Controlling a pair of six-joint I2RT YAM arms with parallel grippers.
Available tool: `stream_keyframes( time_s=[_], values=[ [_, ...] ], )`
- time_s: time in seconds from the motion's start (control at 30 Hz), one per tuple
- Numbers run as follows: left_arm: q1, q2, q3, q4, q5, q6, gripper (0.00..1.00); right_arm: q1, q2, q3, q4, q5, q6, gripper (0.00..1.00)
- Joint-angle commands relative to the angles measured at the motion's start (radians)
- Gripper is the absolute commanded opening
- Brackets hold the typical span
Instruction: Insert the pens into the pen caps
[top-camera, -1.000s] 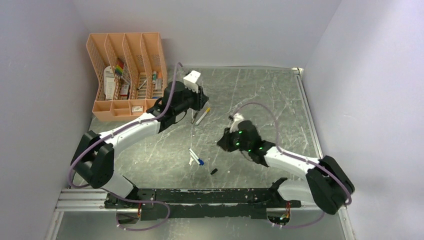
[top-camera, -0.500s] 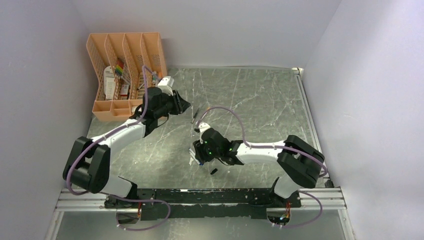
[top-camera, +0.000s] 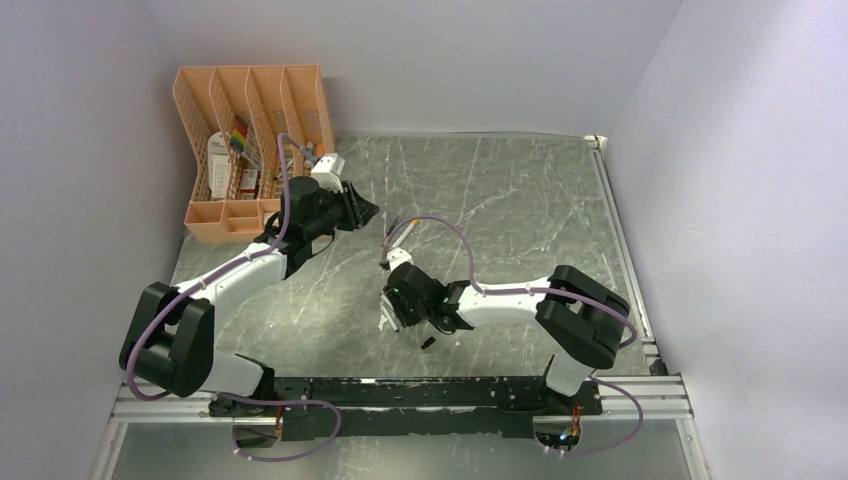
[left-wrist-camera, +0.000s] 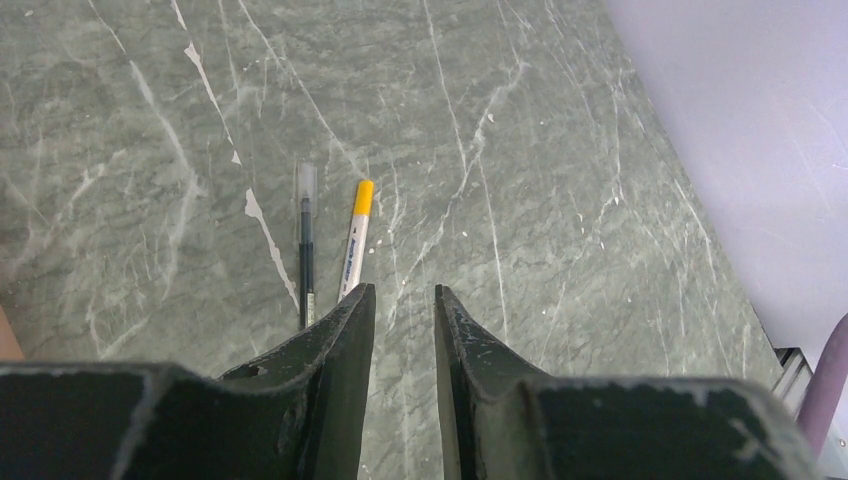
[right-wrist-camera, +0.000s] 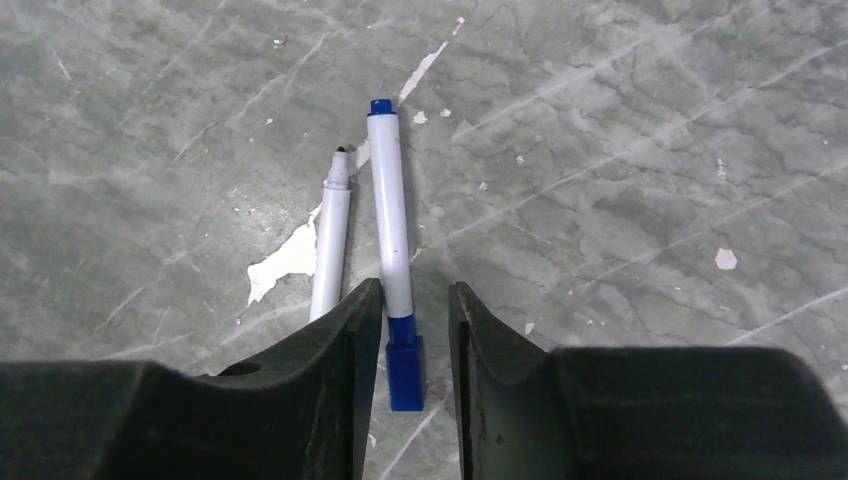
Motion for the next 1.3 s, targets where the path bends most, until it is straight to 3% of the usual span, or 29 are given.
stream_keyframes(
  time_s=[0.0, 0.1, 0.37, 0.53, 0.67, 0.8, 1.17, 1.27],
  values=[
    [0.009, -0.004, 0.000, 0.022, 0.018, 0.010, 0.38, 0.006, 0.013, 0.020, -0.035, 0.062, 0.003, 0.27],
    [0.009, 0.000, 0.000, 0.019, 0.021, 0.012, 0.38, 0.006, 0.001, 0.015, -0.033, 0.067, 0.005, 0.16],
    [0.008, 0.009, -0.008, 0.062, 0.081, 0.010, 0.39, 0.005, -0.059, -0.011, -0.013, 0.117, -0.013, 0.00],
    [0.008, 0.012, -0.046, 0.118, 0.153, -0.034, 0.47, 0.003, -0.116, -0.038, 0.012, 0.166, -0.034, 0.00],
    [0.008, 0.003, -0.106, 0.220, 0.200, -0.110, 0.65, 0.002, -0.147, -0.049, 0.032, 0.189, -0.049, 0.00],
    [0.008, 0.023, -0.103, 0.263, 0.277, -0.136, 0.74, 0.000, -0.192, -0.072, 0.062, 0.212, -0.075, 0.00],
    [0.008, 0.080, -0.129, 0.341, 0.350, -0.205, 0.76, -0.025, -0.294, -0.126, 0.135, 0.276, -0.118, 0.00],
    [0.007, 0.103, -0.121, 0.364, 0.399, -0.222, 0.70, -0.027, -0.344, -0.155, 0.184, 0.266, -0.141, 0.00]
  ],
)
